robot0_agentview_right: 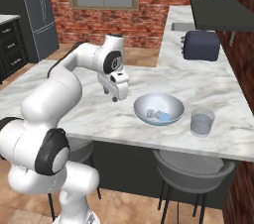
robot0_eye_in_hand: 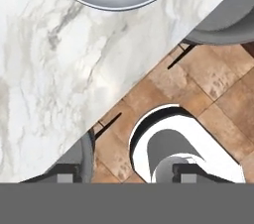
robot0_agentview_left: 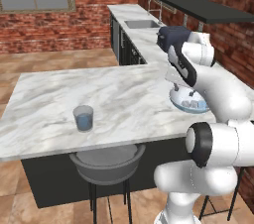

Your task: There are four ice cubes in the ice bowl. Place two ice cubes in each glass of water.

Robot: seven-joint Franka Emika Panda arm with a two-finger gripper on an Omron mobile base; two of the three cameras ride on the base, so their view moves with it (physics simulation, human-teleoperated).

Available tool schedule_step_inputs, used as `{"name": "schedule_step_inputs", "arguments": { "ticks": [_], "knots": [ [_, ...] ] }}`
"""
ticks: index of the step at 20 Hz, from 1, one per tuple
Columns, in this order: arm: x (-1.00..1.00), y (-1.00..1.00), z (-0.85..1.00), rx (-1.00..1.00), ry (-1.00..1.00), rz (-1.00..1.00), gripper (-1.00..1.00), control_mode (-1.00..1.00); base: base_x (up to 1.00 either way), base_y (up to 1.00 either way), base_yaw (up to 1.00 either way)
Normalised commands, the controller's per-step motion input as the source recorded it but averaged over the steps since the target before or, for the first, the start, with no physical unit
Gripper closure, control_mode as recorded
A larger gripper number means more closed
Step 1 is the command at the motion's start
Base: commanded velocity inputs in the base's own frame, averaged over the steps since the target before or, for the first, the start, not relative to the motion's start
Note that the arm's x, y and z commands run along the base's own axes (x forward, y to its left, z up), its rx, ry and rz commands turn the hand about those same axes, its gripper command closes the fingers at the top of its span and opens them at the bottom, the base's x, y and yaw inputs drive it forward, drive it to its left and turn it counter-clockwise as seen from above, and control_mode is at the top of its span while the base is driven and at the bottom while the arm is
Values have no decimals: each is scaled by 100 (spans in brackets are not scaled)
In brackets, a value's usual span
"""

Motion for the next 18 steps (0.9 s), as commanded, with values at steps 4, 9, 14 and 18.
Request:
{"name": "schedule_step_inputs", "arguments": {
  "ticks": [4, 9, 14, 18],
  "knots": [
    [-1, -46, -26, 3, 5, -18, -100, -100, 0, 0, 0],
    [0, -28, -28, 0, 12, -22, -100, -100, 0, 0, 0],
    [5, -38, -17, 3, 7, -17, -100, -100, 0, 0, 0],
    [16, -26, -8, 3, 2, -9, -100, -100, 0, 0, 0]
  ]
}}
